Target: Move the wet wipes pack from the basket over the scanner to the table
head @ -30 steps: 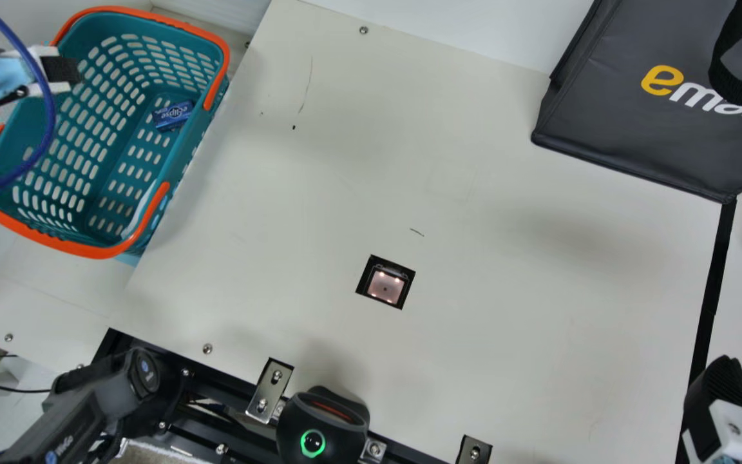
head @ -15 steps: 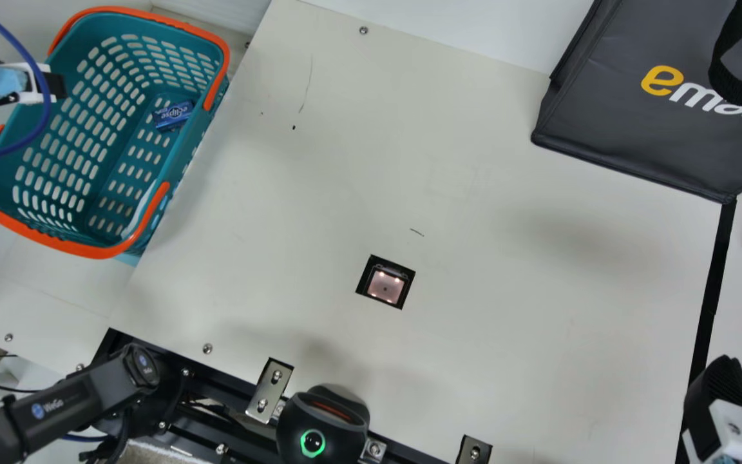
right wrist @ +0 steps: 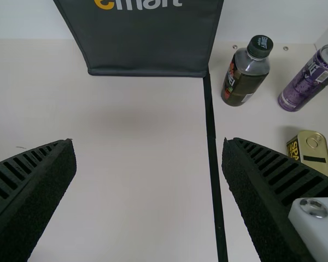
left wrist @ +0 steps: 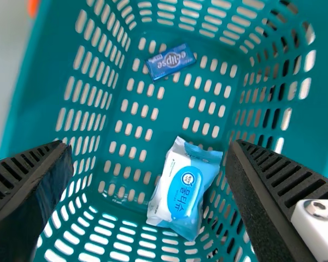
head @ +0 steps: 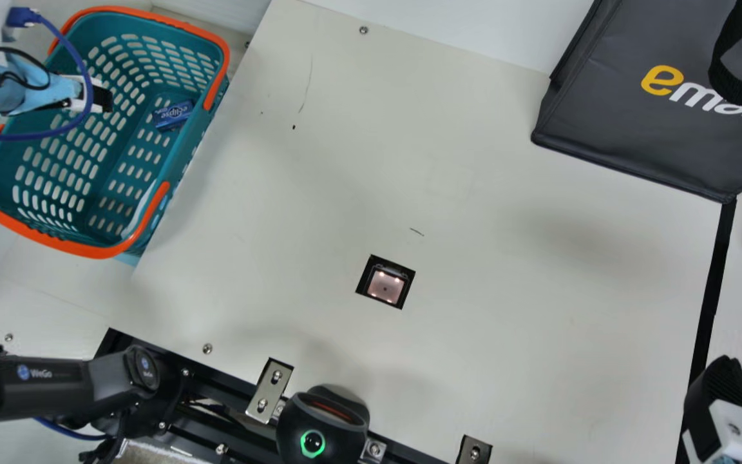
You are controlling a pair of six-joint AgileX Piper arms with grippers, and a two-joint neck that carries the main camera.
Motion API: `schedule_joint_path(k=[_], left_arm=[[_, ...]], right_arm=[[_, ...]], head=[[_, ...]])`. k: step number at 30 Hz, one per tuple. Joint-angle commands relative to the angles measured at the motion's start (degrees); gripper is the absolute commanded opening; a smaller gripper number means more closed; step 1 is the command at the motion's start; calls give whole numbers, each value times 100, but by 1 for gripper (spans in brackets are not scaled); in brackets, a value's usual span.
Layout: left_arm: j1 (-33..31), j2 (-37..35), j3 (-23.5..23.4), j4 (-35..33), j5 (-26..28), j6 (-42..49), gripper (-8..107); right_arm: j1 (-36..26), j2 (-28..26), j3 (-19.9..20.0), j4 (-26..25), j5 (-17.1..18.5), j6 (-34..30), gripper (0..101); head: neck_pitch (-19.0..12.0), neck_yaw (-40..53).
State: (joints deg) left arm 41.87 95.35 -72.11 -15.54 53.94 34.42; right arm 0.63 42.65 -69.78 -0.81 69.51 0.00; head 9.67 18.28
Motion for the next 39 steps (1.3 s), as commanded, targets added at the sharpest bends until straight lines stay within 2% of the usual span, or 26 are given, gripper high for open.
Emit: schedule_joint_path(k=[1, 13, 29, 33, 39], left_arm=[[-62, 244, 10, 25, -110, 15, 90], [-313, 1153, 206, 186, -757, 70, 90], [-260, 1826, 656, -30, -1191, 675, 90], [-211, 1902, 748, -144, -1204, 1004, 90], [-56, 2015, 741, -408, -931, 1619, 90]], right_arm=[[0, 0, 0, 0, 0, 0, 95], [0, 0, 0, 0, 0, 0, 95], [0, 0, 0, 0, 0, 0, 95], [0, 0, 0, 0, 0, 0, 95], [0, 0, 0, 0, -4, 0, 95]], head=[[-175, 14], [-175, 14], [-175, 14], [-175, 14], [-175, 14]])
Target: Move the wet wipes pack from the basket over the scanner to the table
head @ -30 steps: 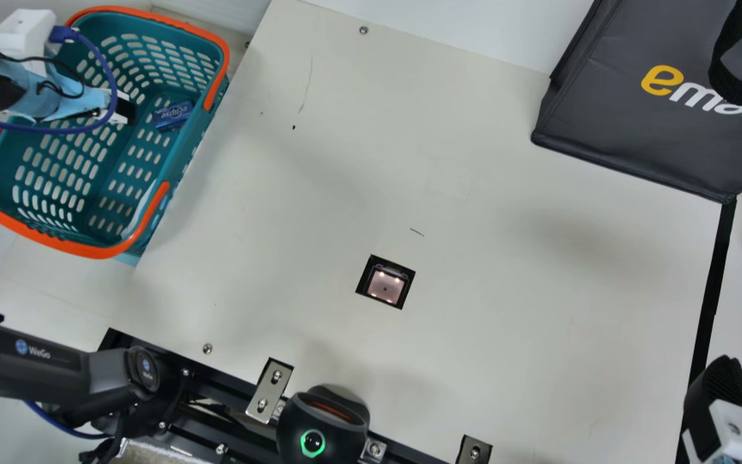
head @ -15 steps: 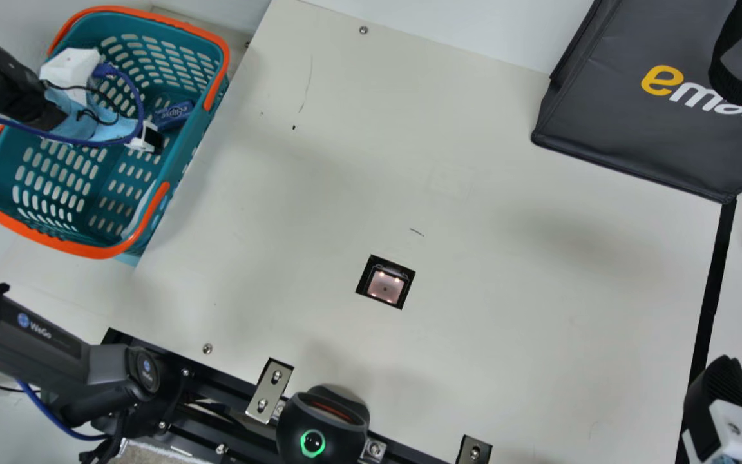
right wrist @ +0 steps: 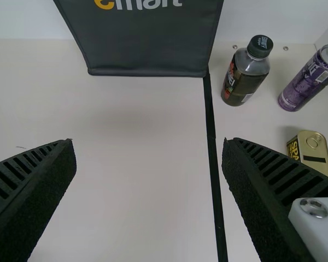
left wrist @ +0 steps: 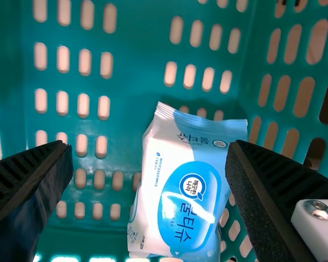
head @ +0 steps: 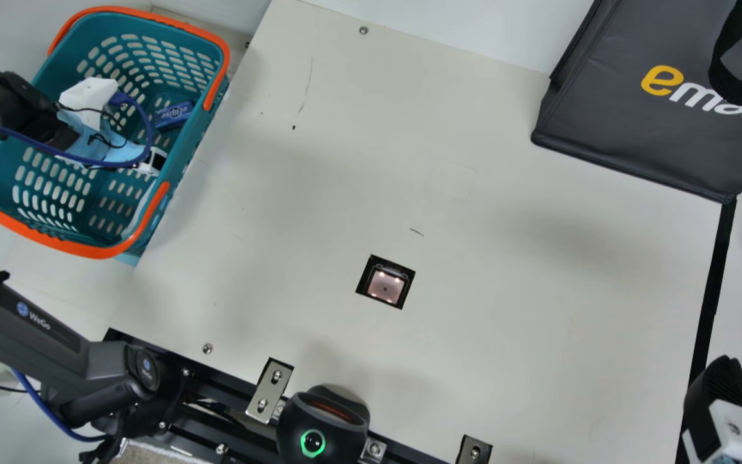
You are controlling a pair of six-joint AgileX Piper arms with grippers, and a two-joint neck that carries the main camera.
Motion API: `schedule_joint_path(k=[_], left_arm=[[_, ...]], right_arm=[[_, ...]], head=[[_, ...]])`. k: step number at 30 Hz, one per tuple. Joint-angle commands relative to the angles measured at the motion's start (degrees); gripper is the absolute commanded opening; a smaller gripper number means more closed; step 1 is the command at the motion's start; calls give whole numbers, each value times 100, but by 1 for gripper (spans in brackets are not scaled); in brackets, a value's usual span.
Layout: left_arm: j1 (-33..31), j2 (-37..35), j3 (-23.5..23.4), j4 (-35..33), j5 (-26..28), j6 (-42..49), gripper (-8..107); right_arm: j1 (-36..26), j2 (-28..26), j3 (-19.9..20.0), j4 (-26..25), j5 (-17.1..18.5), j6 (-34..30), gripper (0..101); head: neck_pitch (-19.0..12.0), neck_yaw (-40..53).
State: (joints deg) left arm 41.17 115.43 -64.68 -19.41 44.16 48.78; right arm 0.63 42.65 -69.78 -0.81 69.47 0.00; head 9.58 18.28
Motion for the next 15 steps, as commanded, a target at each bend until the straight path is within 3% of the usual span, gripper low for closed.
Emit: schedule_joint_path(k=[1, 15], left_arm=[[42, 29, -14, -51, 96, 293, 90], [278, 208, 89, -264, 298, 1495, 90]], right_arm=[[0, 0, 0, 0, 0, 0, 95], [0, 0, 0, 0, 0, 0, 95]], head=[[-166, 14], [-166, 14]])
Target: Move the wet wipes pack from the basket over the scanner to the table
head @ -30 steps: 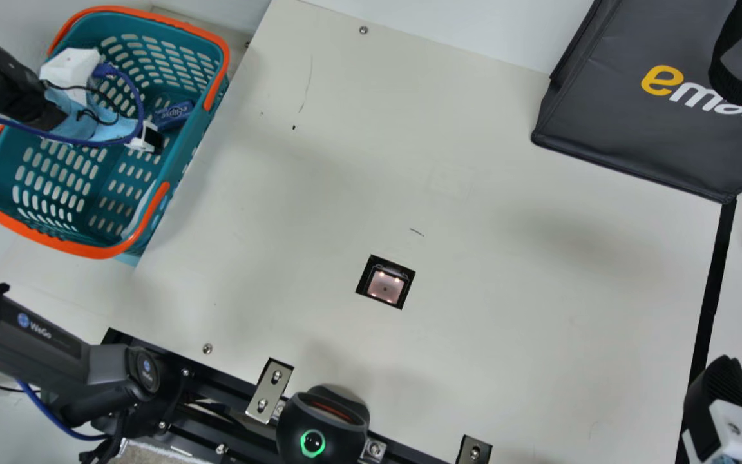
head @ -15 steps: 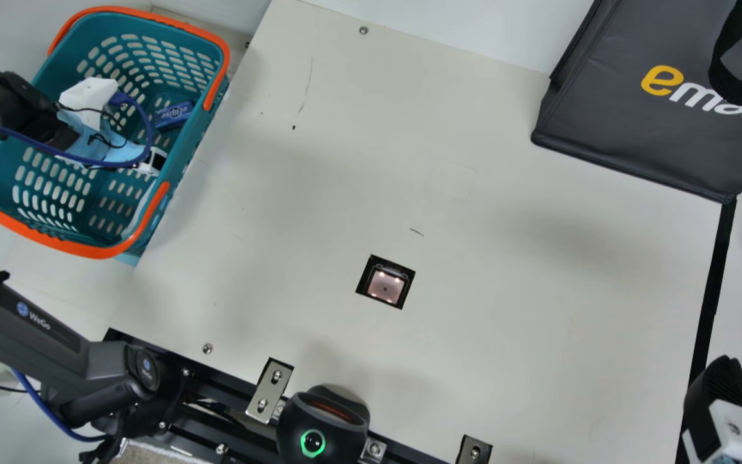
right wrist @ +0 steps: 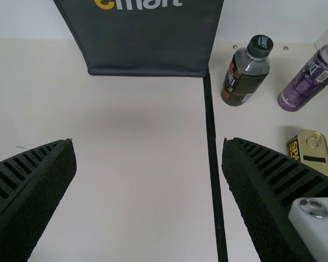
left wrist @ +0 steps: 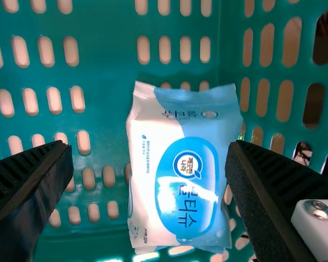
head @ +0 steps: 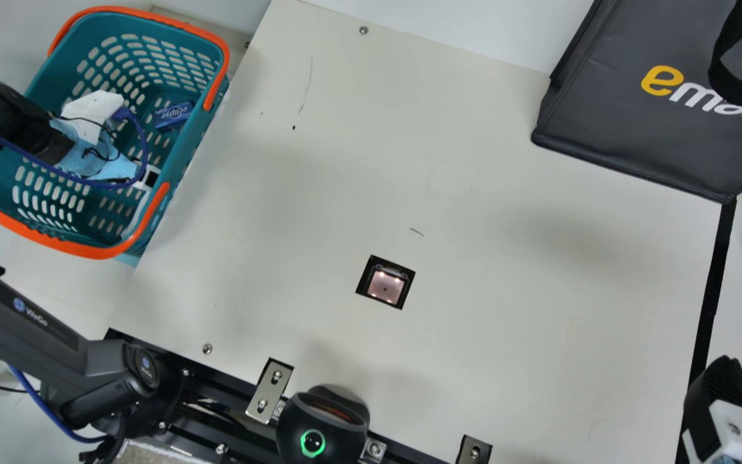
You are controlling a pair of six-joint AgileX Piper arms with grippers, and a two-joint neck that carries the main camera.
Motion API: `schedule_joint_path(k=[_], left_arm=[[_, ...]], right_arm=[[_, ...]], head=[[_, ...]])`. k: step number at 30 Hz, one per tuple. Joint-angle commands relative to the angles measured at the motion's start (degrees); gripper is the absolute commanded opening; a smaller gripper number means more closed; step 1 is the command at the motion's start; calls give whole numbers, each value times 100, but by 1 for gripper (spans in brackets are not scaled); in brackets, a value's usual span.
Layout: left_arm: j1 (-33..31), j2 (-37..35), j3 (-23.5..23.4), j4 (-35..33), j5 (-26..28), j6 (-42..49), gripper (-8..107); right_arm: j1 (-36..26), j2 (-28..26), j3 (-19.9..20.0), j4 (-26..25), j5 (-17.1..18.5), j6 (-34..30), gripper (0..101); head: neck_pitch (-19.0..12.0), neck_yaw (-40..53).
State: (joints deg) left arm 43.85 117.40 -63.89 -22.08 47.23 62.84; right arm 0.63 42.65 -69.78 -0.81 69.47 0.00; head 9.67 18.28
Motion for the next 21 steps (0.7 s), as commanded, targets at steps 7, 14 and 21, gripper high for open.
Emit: schedule_joint_path(k=[7, 14, 21], left_arm=[[70, 82, 169, -9, -27, 444, 90], [78, 154, 295, 43, -139, 642, 90], [47, 179, 455, 248, -612, 645, 90]], right_arm=[[0, 0, 0, 0, 0, 0, 95], [0, 0, 0, 0, 0, 0, 95], [0, 0, 0, 0, 0, 0, 95]], head=[[-175, 14], [-175, 14], [-175, 14]])
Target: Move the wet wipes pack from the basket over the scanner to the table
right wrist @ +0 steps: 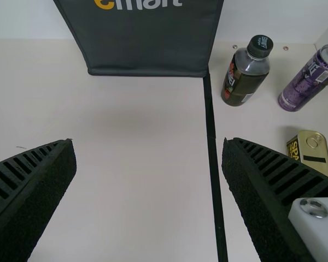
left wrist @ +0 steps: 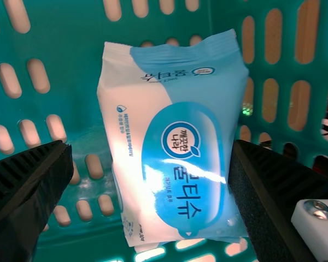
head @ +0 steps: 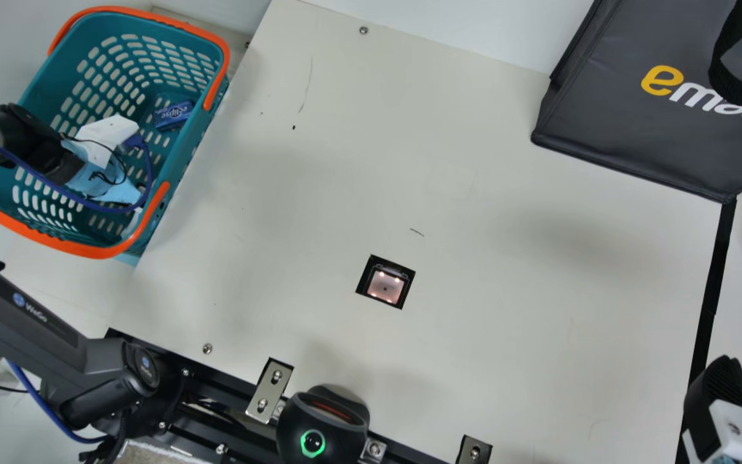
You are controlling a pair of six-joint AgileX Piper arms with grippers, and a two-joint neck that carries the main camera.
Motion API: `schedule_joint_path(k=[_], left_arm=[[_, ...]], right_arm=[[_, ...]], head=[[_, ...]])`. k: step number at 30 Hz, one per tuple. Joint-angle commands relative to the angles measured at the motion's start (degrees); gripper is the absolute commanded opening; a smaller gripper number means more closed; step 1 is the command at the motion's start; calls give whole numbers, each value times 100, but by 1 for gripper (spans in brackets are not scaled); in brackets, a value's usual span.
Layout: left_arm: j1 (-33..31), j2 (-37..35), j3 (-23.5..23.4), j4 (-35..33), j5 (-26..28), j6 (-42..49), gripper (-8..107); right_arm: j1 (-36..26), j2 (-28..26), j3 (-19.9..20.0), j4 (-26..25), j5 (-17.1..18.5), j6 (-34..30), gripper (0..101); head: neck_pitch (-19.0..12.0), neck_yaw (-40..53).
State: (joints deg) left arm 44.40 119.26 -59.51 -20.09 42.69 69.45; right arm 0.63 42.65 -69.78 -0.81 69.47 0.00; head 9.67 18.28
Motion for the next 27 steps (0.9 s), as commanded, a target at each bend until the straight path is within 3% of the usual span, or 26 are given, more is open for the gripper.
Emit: schedule_joint_path(k=[1, 14, 27], left_arm=[[-8, -15, 41, 89, -259, -28, 90], [136, -281, 159, 106, -804, 141, 90], [98, -298, 186, 3, -376, 251, 90]], right_arm=[[0, 0, 0, 0, 0, 0, 95], [0, 0, 0, 0, 1, 0, 95], [0, 0, 0, 0, 1, 0, 95]], head=[[-175, 14], [-175, 14], [-175, 14]])
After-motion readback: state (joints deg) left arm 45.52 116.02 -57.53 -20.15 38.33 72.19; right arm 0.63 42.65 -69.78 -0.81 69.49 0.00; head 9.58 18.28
